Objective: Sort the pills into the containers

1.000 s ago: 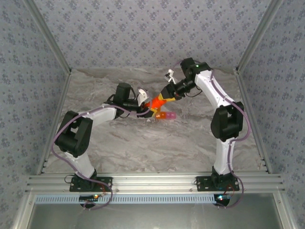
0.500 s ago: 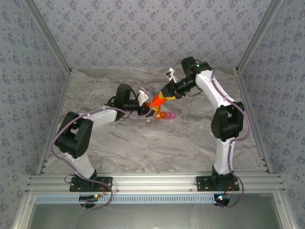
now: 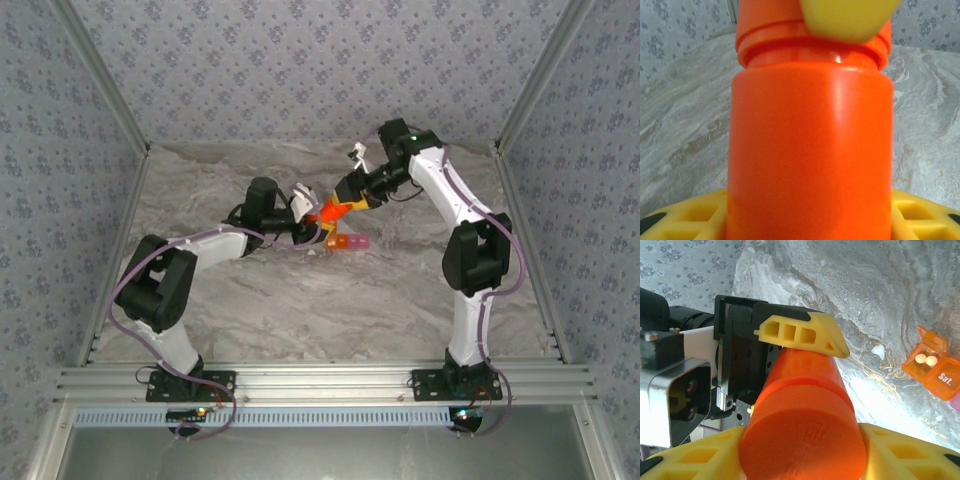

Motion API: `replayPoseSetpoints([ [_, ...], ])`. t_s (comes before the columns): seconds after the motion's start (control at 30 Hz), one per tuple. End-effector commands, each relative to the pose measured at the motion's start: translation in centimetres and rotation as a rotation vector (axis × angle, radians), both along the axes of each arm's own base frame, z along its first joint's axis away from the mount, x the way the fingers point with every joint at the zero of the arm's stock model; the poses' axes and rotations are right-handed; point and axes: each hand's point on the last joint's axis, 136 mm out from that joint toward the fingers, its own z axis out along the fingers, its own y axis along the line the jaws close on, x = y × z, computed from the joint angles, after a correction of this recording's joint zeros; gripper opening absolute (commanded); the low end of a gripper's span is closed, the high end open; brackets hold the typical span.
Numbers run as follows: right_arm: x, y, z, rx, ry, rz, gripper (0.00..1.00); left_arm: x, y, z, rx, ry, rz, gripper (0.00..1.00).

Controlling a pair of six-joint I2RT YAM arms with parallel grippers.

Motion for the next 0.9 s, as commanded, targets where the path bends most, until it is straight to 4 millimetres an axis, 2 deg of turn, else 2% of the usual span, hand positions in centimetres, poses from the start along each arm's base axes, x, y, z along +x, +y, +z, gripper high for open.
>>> replayPoseSetpoints([
  [0.0,-1.1,1.0,1.8,0.035,0.004,0.016,0.59,-0.4,-1.0,4.2,-0.081,-0.119,-0.034,0.00],
  [0.17,-1.0,1.0,2.7,0.044,-0.019,0.009,0.64,-0.2,-1.0,4.0,-0.084,-0.113,-0.024,0.00],
  [0.37,-0.7,0.9,3.7,0.051,-0.050,-0.006,0.76,-0.1,-1.0,3.7,-0.088,-0.108,-0.013,0.00],
  [0.63,-0.1,0.7,5.0,0.067,-0.102,-0.026,0.82,0.4,-0.8,4.1,-0.115,-0.103,0.007,0.00],
  [0.87,1.2,-0.4,6.8,0.087,-0.155,-0.091,0.84,1.2,-0.4,4.5,-0.167,-0.081,0.038,0.00],
])
